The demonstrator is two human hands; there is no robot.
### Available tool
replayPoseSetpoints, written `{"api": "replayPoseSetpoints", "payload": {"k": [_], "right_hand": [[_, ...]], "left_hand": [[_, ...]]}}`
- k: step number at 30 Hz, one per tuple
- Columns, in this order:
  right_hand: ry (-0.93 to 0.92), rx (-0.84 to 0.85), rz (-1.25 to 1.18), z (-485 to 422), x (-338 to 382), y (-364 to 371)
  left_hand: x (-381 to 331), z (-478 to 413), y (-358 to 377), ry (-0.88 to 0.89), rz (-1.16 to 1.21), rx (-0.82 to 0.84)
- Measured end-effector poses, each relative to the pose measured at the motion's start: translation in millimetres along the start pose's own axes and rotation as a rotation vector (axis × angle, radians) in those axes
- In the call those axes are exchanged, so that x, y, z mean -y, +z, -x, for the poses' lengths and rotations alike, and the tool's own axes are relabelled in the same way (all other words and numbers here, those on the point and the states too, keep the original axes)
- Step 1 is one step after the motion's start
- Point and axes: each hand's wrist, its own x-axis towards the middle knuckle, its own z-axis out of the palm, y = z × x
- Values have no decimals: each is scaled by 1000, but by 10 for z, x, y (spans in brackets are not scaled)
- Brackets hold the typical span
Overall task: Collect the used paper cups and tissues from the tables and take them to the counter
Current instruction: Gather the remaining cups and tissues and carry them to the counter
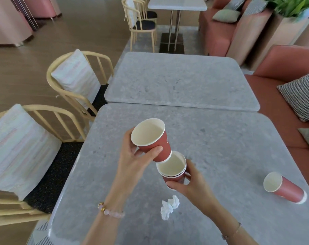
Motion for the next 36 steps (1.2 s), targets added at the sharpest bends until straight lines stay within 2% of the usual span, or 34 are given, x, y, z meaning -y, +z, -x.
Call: {"api": "replayPoseSetpoints", "payload": {"k": [11, 22, 28, 32, 36], "right_hand": [[-64, -2, -27, 157, 37, -116], [-104, -71, -48, 239, 72, -216], [-97, -100, -55, 242, 25, -305], [-90, -125, -53, 259, 3, -367], [-68, -171, -56, 324, -24, -429]], "left_hand": [[120, 254, 343, -41, -166, 182], [221, 347, 413, -103, -303, 270], [169, 356, 429, -58, -297, 275], [125, 368, 408, -15, -295, 219], [150, 339, 384, 85, -451, 145]]}}
